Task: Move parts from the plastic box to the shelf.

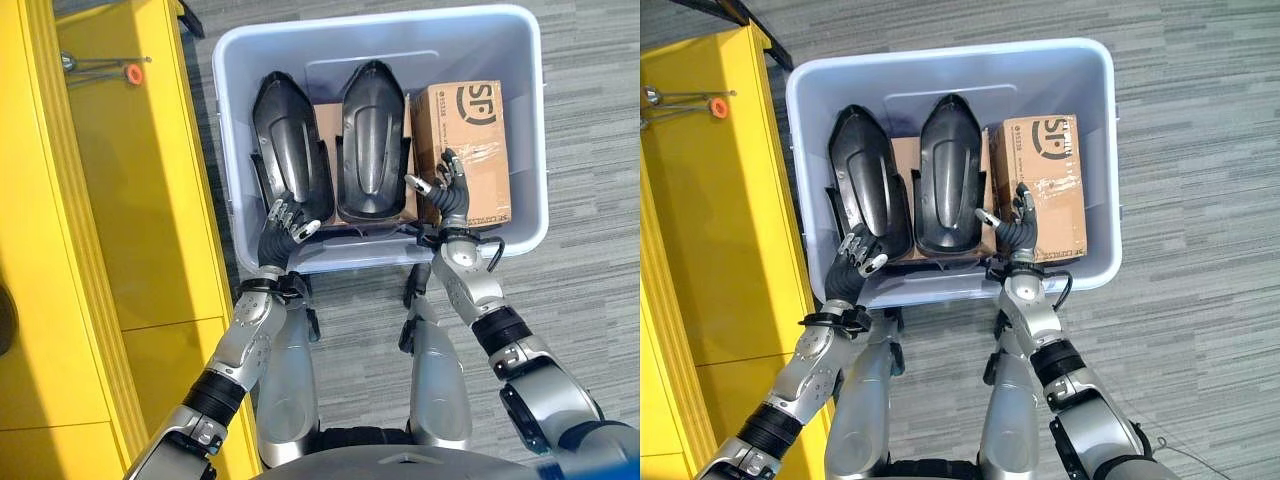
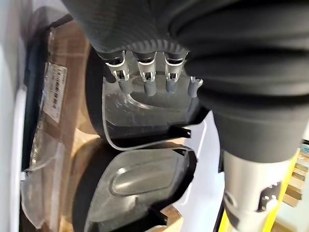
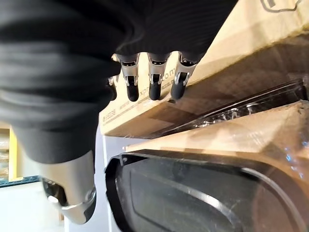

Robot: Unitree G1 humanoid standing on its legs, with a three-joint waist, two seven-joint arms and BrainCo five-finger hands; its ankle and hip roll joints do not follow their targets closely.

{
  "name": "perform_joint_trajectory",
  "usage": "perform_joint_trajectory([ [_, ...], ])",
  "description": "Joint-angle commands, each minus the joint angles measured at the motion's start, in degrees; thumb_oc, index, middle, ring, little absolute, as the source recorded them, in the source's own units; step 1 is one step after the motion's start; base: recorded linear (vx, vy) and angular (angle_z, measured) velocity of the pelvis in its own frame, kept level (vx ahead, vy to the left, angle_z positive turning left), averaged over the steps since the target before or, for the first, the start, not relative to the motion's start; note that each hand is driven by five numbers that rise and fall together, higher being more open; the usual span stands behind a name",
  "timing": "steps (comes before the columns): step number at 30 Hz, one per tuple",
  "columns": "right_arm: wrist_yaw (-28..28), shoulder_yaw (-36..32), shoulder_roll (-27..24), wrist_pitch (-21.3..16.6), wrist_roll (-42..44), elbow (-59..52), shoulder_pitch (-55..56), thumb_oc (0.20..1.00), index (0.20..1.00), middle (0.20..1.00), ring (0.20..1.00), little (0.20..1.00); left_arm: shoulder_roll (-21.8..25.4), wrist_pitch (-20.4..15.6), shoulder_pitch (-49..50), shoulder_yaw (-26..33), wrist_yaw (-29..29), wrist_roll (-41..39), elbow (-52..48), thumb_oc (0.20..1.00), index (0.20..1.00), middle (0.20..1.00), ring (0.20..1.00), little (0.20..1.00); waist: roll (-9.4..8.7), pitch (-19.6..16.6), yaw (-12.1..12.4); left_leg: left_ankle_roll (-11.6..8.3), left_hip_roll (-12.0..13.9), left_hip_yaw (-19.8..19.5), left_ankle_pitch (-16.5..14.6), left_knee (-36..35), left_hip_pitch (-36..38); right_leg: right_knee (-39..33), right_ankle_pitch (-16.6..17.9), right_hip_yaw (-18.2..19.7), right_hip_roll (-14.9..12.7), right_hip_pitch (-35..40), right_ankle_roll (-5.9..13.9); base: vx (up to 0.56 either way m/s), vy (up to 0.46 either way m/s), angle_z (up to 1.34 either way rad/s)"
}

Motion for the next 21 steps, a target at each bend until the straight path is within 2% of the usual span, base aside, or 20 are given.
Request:
perform_joint_trajectory([
  [1, -1.0, -0.9, -1.9, -1.7, -2.7, 1.6, -2.5, 1.0, 1.0, 1.0, 1.0, 1.0, 1.7, -3.4, 0.7, -1.2, -0.6, -0.9, -5.8, 1.0, 1.0, 1.0, 1.0, 1.0, 1.43, -1.0, 1.7, -1.22, 2.4, -3.6, -1.2, 2.9, -2.2, 4.8, -0.4, -1.2, -4.0, -2.4, 1.3, 0.0, 0.0, 0.0],
  [10, -0.6, 0.7, -2.8, -1.1, -4.1, 2.2, -5.5, 1.0, 1.0, 1.0, 1.0, 1.0, 1.7, -3.6, 0.3, -1.0, -0.4, -1.1, -6.4, 1.0, 1.0, 1.0, 1.0, 1.0, 1.66, -1.0, 2.0, -1.25, 2.2, -3.9, -0.6, 2.5, -3.7, 5.1, -0.3, -1.5, -3.9, -3.9, 1.24, 0.0, 0.0, 0.0],
  [19, 0.7, 1.5, -2.5, -2.3, -5.0, -9.4, -1.5, 1.0, 1.0, 1.0, 1.0, 1.0, 1.1, -3.5, -0.2, -0.4, 0.2, -0.5, -6.2, 1.0, 1.0, 1.0, 1.0, 1.0, 0.9, -1.0, 1.4, -1.08, 2.2, -4.1, -0.8, 2.7, -4.1, 5.6, -0.5, -1.6, -4.0, -4.2, 1.19, 0.0, 0.0, 0.0],
  [21, 1.4, 1.1, -2.4, -3.5, -4.6, -14.9, 0.1, 1.0, 1.0, 1.0, 1.0, 1.0, 1.2, -3.4, -0.2, -0.1, 0.4, -0.3, -6.4, 1.0, 1.0, 1.0, 1.0, 1.0, 0.54, -1.0, 1.1, -1.05, 2.2, -4.1, -0.9, 2.7, -3.9, 5.6, -0.5, -1.6, -4.0, -4.0, 1.21, 0.0, 0.0, 0.0],
])
